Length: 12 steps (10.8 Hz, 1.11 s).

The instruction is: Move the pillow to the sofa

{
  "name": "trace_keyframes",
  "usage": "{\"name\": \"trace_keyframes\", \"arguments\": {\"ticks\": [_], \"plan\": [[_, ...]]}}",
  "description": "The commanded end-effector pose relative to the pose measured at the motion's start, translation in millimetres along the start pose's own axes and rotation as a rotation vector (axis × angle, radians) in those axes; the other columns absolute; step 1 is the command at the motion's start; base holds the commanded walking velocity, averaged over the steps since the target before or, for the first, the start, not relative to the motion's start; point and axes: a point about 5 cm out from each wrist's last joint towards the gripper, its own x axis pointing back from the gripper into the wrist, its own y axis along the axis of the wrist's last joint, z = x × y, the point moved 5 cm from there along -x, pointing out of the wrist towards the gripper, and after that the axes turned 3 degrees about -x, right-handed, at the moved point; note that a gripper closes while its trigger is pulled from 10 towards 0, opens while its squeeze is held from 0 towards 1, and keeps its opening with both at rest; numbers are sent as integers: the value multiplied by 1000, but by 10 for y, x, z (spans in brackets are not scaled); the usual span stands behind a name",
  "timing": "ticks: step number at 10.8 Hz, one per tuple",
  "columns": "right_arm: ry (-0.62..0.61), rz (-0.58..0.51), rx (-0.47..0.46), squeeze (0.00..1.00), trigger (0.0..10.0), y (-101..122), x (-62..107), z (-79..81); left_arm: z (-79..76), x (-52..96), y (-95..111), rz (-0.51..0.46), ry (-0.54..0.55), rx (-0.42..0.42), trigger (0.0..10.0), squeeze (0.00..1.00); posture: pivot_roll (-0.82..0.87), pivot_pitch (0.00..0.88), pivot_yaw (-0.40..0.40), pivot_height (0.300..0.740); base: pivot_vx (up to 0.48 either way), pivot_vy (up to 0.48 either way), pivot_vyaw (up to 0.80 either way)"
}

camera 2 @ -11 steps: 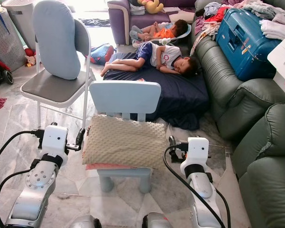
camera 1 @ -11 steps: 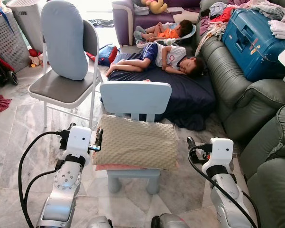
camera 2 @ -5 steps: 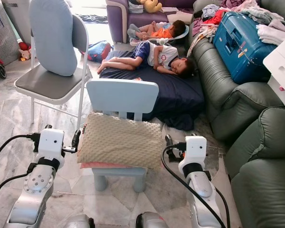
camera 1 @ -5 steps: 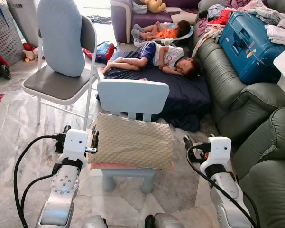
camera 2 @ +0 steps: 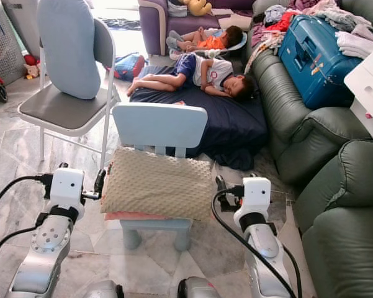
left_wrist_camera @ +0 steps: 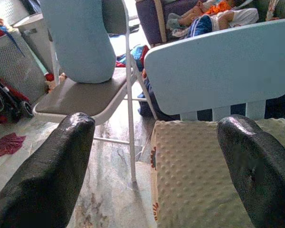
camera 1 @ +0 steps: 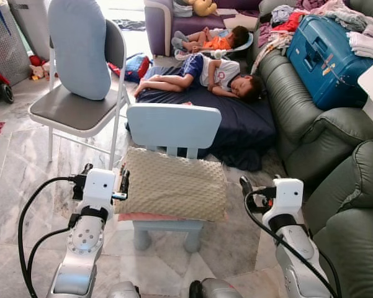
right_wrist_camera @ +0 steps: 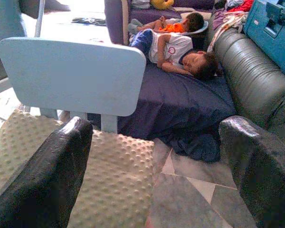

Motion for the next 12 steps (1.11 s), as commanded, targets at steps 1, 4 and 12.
{"name": "trace_keyframes", "arguments": {"ticks": [1, 4, 12], "plan": [[5, -11, 0, 0, 10000, 35, 7, 4, -8, -6, 1, 1, 2, -1, 10000, 0, 18, 58, -62, 740, 0, 0, 0], [9, -8, -6, 0, 10000, 23, 9, 19, -10, -9, -1, 1, 0, -1, 10000, 0, 19, 60, -60, 740, 0, 0, 0], [17, -4, -18, 0, 10000, 6, 1, 47, 1, -27, 12, -2, -1, -5, 10000, 0, 23, 61, -57, 620, 0, 0, 0]]}}
